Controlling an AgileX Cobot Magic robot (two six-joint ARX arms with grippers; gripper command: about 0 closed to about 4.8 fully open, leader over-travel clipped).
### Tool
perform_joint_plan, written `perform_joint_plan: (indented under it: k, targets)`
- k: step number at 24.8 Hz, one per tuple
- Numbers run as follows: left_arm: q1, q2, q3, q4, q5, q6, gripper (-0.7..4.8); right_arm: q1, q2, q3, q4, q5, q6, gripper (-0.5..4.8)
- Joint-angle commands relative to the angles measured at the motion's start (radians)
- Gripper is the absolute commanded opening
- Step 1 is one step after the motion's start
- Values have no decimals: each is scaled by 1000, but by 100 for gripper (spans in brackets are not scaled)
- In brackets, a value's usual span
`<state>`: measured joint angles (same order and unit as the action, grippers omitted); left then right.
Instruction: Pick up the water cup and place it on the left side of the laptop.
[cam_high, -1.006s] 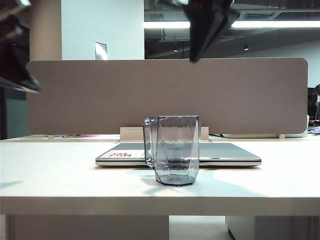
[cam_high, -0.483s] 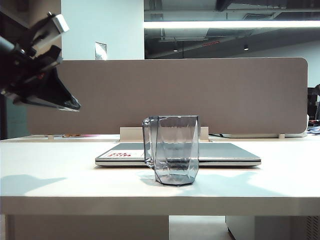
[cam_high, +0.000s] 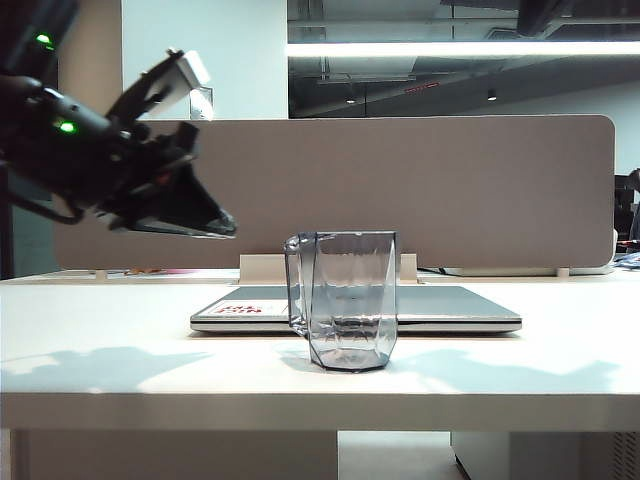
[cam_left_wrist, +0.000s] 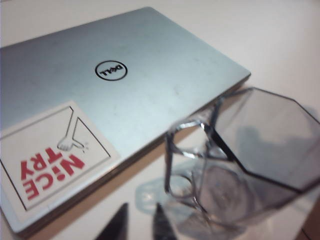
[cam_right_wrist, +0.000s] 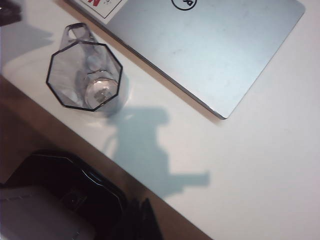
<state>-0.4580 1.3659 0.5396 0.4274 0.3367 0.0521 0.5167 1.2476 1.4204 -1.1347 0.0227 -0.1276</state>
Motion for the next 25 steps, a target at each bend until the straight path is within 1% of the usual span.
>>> perform_joint_plan:
  k: [1,3,5,8,9,12,13,15,16,20,23,25]
  targets:
    - [-14,66,54,14,-7,0,105,2,-60,-48,39,1,17,-6]
    - [-19,104,76,14,-1,1,114,2,-83,-64,42,1,31,-6]
    - [-23,129,87,14,2,1,136,2,-93,-65,40,1,31,-6]
    - [-39,165,104,14,4,1,187,2,-105,-65,47,1,31,-6]
    - [-47,174,109,11,3,1,192,2,-105,-65,48,1,31,-6]
    - [-65,189,116,7,-5,1,192,2,-104,-65,49,1,31,-6]
    - [-80,193,118,9,-20,4,188,2,-105,-65,48,1,31,-6]
    - [-101,205,121,10,-91,5,183,2,-105,-65,48,1,31,-6]
    - [-102,210,121,11,-105,5,183,2,-104,-65,48,1,31,-6]
    - [-109,238,121,42,-109,3,183,2,-105,-65,47,1,31,-6]
    - [-122,245,121,98,-122,2,183,2,-105,-65,49,1,31,-6]
    - [-122,251,133,105,-128,2,183,2,-105,-65,54,1,31,-6]
